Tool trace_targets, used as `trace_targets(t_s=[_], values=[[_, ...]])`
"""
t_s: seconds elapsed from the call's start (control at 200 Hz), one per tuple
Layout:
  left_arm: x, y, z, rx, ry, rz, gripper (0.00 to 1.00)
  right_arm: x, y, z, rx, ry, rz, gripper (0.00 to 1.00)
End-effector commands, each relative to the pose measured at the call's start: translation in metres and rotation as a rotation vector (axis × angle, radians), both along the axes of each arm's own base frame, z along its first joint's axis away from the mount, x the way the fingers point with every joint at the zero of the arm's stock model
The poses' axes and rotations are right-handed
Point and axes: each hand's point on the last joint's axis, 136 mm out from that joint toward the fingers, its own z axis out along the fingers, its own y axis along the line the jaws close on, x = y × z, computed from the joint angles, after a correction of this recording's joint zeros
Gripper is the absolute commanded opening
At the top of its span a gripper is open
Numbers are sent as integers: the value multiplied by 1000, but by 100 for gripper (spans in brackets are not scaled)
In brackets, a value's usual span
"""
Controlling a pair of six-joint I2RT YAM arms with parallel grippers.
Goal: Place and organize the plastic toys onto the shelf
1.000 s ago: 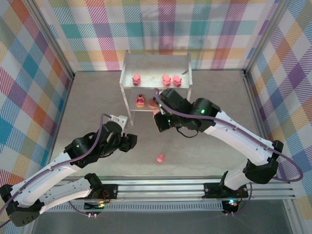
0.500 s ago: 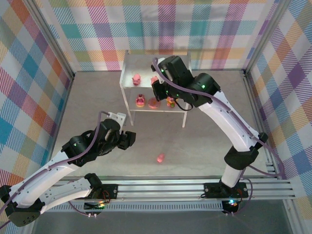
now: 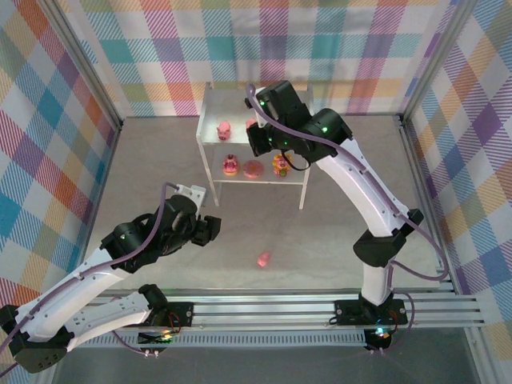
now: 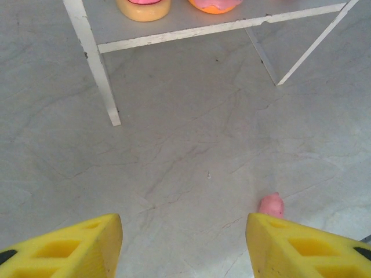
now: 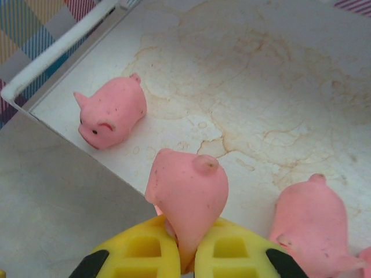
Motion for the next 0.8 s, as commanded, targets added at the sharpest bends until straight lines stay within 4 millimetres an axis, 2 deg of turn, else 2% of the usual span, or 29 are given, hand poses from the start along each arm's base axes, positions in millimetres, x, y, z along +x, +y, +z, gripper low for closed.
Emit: trace_targets(t_s=[0.0, 0.545, 0.795], values=[[4, 6, 11, 7, -32, 13, 59, -3, -2, 1, 4, 17, -1, 0], [5, 7, 8, 15, -29, 13, 60, 10, -5, -11, -32, 32, -52, 0], [6, 9, 8, 18, -31, 15, 60, 10, -6, -14, -39, 45, -55, 4]])
